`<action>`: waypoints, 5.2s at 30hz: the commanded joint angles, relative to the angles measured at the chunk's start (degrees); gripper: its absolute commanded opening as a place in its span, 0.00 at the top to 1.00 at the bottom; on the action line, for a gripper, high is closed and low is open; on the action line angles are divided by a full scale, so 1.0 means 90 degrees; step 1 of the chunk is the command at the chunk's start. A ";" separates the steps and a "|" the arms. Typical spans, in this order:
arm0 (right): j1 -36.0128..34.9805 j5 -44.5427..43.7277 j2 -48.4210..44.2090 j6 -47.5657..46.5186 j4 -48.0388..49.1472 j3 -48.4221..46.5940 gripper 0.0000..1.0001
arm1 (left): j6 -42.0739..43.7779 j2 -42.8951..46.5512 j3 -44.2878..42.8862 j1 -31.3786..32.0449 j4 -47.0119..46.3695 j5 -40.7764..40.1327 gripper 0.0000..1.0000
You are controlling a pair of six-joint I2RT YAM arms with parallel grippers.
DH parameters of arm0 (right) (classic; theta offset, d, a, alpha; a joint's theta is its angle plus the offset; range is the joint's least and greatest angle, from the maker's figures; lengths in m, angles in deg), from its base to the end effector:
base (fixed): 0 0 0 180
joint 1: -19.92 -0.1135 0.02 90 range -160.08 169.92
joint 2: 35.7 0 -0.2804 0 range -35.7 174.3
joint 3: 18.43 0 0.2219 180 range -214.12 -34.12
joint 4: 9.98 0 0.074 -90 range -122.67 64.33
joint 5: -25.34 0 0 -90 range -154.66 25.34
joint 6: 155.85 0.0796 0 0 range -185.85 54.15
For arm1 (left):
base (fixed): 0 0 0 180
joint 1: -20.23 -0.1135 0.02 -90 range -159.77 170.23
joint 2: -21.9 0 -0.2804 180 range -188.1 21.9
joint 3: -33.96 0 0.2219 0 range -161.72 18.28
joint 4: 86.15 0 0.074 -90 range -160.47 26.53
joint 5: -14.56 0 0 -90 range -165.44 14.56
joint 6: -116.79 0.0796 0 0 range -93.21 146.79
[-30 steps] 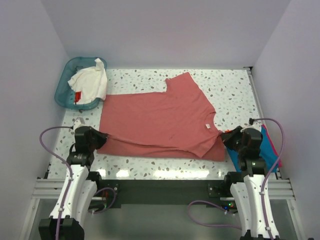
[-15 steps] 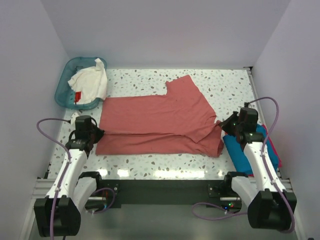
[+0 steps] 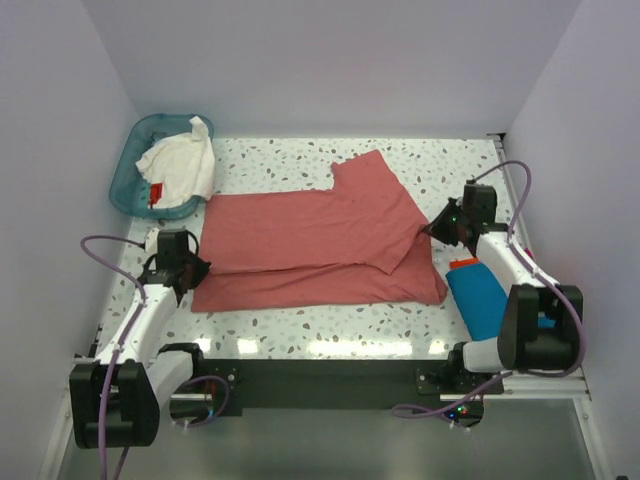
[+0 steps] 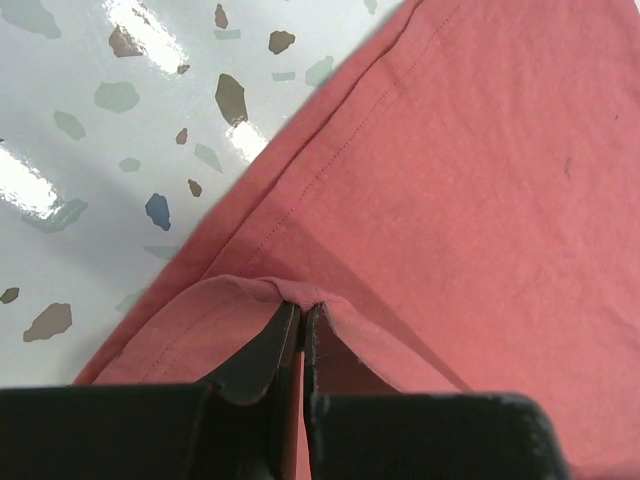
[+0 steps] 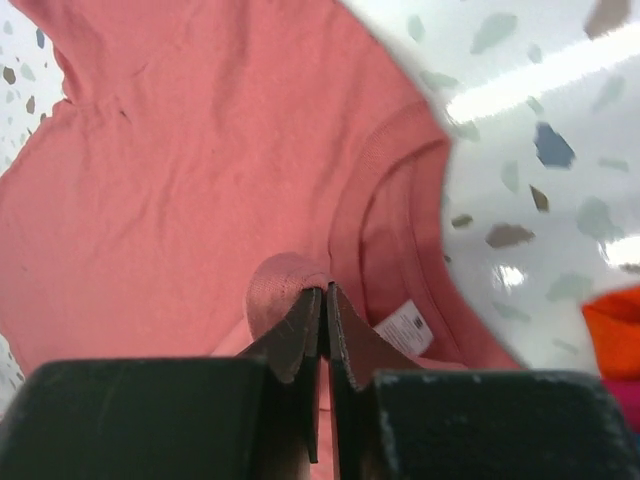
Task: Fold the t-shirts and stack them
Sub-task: Fold the tshirt
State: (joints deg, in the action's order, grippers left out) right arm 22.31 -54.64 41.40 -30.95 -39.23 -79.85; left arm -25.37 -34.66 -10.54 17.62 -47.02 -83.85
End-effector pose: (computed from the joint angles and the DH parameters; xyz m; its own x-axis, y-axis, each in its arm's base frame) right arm 0.2793 0.0022 0.2192 -0.6256 0.5900 -0.5103 0.3365 0.7943 0.5058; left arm 0.1775 0.0197 0.1821 -0.3696 -0.7989 -0.4745 -0.6985 0.5756 -0.4250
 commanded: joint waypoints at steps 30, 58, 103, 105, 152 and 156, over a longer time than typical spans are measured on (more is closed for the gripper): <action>-0.2785 -0.1797 0.0339 0.0683 0.0139 0.0482 0.55 | 0.0043 0.0796 0.0302 0.0866 -0.0163 0.0104 0.32; -0.2873 -0.1739 0.1042 0.0801 0.0228 -0.0162 1.00 | 0.0268 0.0532 0.0194 0.0866 -0.0349 0.0211 0.32; -0.1623 -0.1475 0.4060 -0.0156 -0.0925 -0.4674 0.42 | 0.1176 -0.5004 -0.4346 0.0846 -0.0954 -0.0278 0.41; -0.1604 -0.1553 0.4265 -0.0147 -0.0944 -0.4732 0.43 | 0.1196 -0.5335 -0.4444 0.0886 -0.0974 -0.0277 0.42; -0.0325 -0.0791 0.4352 -0.1065 -0.1335 -0.5553 0.43 | 0.2192 -0.7105 -0.7491 0.1394 0.0676 -0.2152 0.46; -0.0315 -0.0820 0.4830 -0.1152 -0.1442 -0.6236 0.43 | 0.2221 -0.7630 -0.8037 0.1394 0.0989 -0.2279 0.47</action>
State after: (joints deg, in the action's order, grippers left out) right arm 19.49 -60.87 82.18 -39.37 -49.98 -131.21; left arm -6.83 -101.30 -77.56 30.34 -40.95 -100.94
